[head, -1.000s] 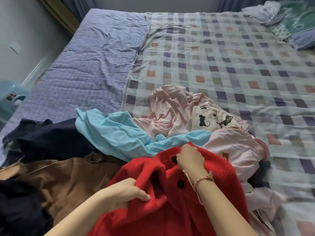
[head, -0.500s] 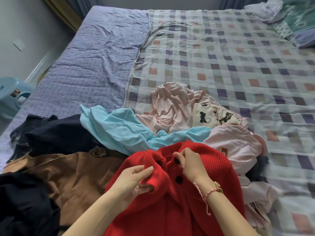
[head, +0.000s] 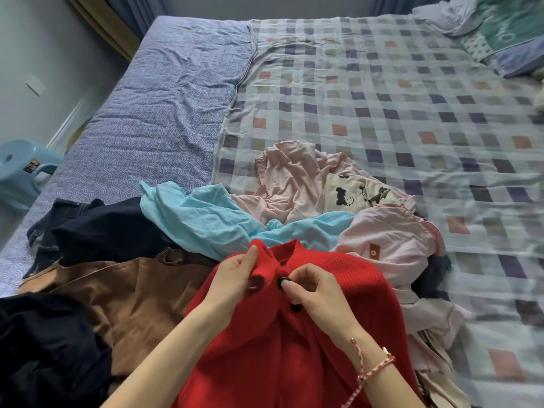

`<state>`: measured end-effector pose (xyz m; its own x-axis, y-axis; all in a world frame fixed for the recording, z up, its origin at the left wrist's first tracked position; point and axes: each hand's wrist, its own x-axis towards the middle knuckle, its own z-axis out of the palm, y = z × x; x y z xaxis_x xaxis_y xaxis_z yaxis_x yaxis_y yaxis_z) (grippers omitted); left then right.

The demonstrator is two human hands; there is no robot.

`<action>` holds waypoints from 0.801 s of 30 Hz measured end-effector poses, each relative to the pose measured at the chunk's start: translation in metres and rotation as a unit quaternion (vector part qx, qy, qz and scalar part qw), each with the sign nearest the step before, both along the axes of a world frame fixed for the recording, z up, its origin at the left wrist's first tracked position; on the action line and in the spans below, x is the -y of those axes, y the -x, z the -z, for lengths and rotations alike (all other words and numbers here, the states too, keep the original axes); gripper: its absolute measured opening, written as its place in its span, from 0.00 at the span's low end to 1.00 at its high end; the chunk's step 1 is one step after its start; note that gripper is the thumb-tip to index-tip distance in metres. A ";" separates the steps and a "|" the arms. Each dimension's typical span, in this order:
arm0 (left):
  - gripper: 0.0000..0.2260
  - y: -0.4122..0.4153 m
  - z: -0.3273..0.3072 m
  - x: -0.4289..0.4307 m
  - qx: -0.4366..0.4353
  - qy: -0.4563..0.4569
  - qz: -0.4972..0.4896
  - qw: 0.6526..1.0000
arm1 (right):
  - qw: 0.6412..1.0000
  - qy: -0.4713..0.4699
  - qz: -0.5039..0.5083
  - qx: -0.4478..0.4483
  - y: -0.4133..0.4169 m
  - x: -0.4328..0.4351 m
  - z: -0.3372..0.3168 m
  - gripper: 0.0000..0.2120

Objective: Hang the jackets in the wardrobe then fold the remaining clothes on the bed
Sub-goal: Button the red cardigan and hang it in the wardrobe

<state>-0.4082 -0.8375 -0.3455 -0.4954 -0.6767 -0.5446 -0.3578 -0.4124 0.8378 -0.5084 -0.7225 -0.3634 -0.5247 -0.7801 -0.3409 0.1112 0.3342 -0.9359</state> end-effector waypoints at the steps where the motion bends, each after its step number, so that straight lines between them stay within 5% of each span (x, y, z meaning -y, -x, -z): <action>1: 0.18 -0.001 0.001 -0.004 -0.014 -0.023 0.001 1.000 | 1.000 0.003 0.006 0.003 -0.002 0.001 0.000 0.09; 5: 0.07 -0.001 0.004 -0.025 -0.054 -0.011 -0.050 0.997 | 1.000 0.000 0.020 -0.021 -0.008 0.003 0.000 0.07; 14: 0.08 -0.011 0.007 -0.023 -0.070 -0.077 -0.109 0.989 | 0.972 0.049 0.138 0.182 0.000 0.001 -0.016 0.05; 24: 0.11 -0.016 -0.009 -0.022 -0.140 -0.106 -0.078 0.981 | 0.988 0.044 0.091 0.120 -0.011 0.001 -0.028 0.05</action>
